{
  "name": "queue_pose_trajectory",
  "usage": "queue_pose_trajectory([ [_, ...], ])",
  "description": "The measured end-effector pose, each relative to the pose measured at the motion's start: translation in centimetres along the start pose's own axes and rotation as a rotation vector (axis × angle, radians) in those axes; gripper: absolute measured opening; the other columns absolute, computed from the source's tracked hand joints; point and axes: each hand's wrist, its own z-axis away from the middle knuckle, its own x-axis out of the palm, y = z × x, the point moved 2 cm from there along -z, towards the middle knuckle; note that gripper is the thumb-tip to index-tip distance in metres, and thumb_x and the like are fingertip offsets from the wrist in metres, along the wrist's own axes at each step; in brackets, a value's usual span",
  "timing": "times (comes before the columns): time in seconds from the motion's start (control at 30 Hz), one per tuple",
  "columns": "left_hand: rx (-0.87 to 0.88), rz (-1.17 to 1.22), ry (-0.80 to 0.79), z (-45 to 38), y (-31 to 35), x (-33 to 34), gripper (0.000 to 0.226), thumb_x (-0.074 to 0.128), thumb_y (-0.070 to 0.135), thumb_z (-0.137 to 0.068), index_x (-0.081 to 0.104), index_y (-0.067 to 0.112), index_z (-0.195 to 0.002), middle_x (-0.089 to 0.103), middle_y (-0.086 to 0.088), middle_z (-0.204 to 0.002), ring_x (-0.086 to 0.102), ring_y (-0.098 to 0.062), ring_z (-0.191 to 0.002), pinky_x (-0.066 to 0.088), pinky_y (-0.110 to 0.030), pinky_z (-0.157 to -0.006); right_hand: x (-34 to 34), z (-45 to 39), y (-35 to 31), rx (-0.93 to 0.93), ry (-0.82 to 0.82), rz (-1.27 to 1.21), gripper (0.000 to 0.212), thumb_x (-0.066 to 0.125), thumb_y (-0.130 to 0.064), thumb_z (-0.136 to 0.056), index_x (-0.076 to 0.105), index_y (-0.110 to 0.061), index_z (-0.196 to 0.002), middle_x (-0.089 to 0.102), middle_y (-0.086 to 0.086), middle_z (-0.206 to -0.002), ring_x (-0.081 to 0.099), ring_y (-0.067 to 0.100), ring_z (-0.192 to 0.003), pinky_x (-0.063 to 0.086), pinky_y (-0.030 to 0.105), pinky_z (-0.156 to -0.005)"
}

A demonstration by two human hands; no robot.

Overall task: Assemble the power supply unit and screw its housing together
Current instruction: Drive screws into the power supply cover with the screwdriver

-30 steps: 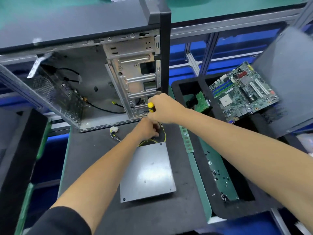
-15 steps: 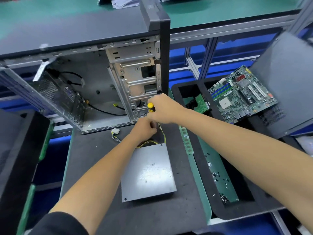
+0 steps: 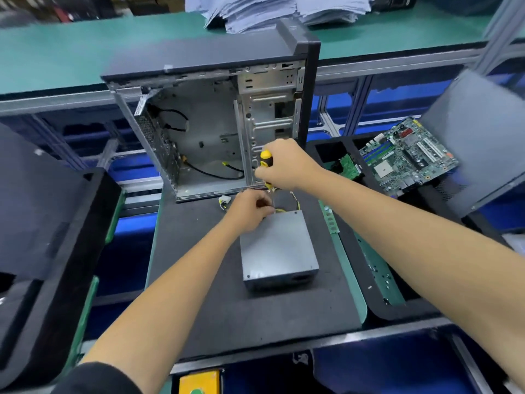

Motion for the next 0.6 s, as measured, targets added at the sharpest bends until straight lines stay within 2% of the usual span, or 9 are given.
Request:
queue_pose_trajectory([
  [0.07, 0.023, 0.01, -0.013, 1.3, 0.2, 0.1, 0.01, 0.068, 0.01, -0.086, 0.064, 0.014, -0.078, 0.064, 0.0, -0.072, 0.055, -0.009, -0.062, 0.042, -0.014, -0.054, 0.0, 1.4, -0.7, 0.009, 0.024, 0.0, 0.038, 0.062, -0.016, -0.077, 0.033, -0.015, -0.053, 0.037, 0.0, -0.053, 0.033, 0.014, -0.05, 0.026, 0.027, -0.046],
  [0.17, 0.034, 0.059, -0.026, 3.2, 0.4, 0.6, 0.008, 0.065, 0.01, -0.089, 0.064, 0.012, -0.081, 0.066, -0.009, -0.077, 0.056, -0.015, -0.063, 0.048, -0.026, -0.06, -0.4, 3.4, -1.5, 0.021, 0.075, 0.005, 0.038, 0.062, -0.016, -0.076, 0.032, -0.015, -0.052, 0.034, -0.002, -0.051, 0.03, 0.011, -0.047, 0.024, 0.024, -0.045],
  [0.27, 0.041, 0.071, -0.015, 4.6, 0.4, 1.3, 0.009, 0.066, 0.01, -0.088, 0.064, 0.012, -0.08, 0.064, 0.001, -0.07, 0.054, -0.008, -0.059, 0.043, -0.019, -0.056, -0.7, 5.1, -2.2, 0.026, 0.103, -0.013, 0.039, 0.061, -0.015, -0.076, 0.03, -0.015, -0.052, 0.032, -0.002, -0.05, 0.026, 0.012, -0.048, 0.024, 0.025, -0.045],
  [0.37, 0.064, 0.111, -0.009, 5.6, 0.7, 2.0, 0.007, 0.066, 0.009, -0.087, 0.065, 0.005, -0.08, 0.065, 0.009, -0.075, 0.054, 0.0, -0.061, 0.041, -0.012, -0.059, -0.7, 6.4, -2.6, 0.038, 0.085, -0.023, 0.037, 0.06, -0.013, -0.076, 0.031, -0.014, -0.053, 0.032, 0.001, -0.051, 0.026, 0.014, -0.05, 0.026, 0.026, -0.049],
  [0.5, 0.073, 0.097, -0.011, 6.3, 1.3, 2.9, 0.006, 0.064, 0.007, -0.088, 0.065, 0.002, -0.085, 0.06, 0.016, -0.074, 0.052, 0.004, -0.067, 0.037, -0.006, -0.061, -1.1, 7.3, -2.3, 0.067, 0.048, 0.001, 0.03, 0.06, -0.013, -0.077, 0.037, -0.011, -0.059, 0.042, 0.01, -0.059, 0.043, 0.022, -0.054, 0.037, 0.031, -0.055],
  [0.57, 0.063, 0.108, -0.019, 6.3, 1.6, 3.3, 0.004, 0.064, 0.007, -0.088, 0.064, 0.004, -0.085, 0.061, 0.012, -0.077, 0.053, -0.001, -0.07, 0.038, -0.01, -0.063, -1.4, 7.5, -2.0, 0.075, 0.022, 0.026, 0.028, 0.06, -0.013, -0.078, 0.038, -0.01, -0.06, 0.044, 0.011, -0.06, 0.059, 0.029, -0.06, 0.046, 0.037, -0.057],
  [0.6, 0.057, 0.117, -0.026, 6.3, 1.8, 3.6, 0.004, 0.063, 0.006, -0.088, 0.063, 0.005, -0.085, 0.062, 0.009, -0.08, 0.054, -0.004, -0.073, 0.04, -0.013, -0.066, -1.6, 7.6, -1.9, 0.075, 0.013, 0.038, 0.029, 0.06, -0.012, -0.078, 0.037, -0.01, -0.06, 0.043, 0.01, -0.059, 0.062, 0.03, -0.062, 0.047, 0.037, -0.057],
])
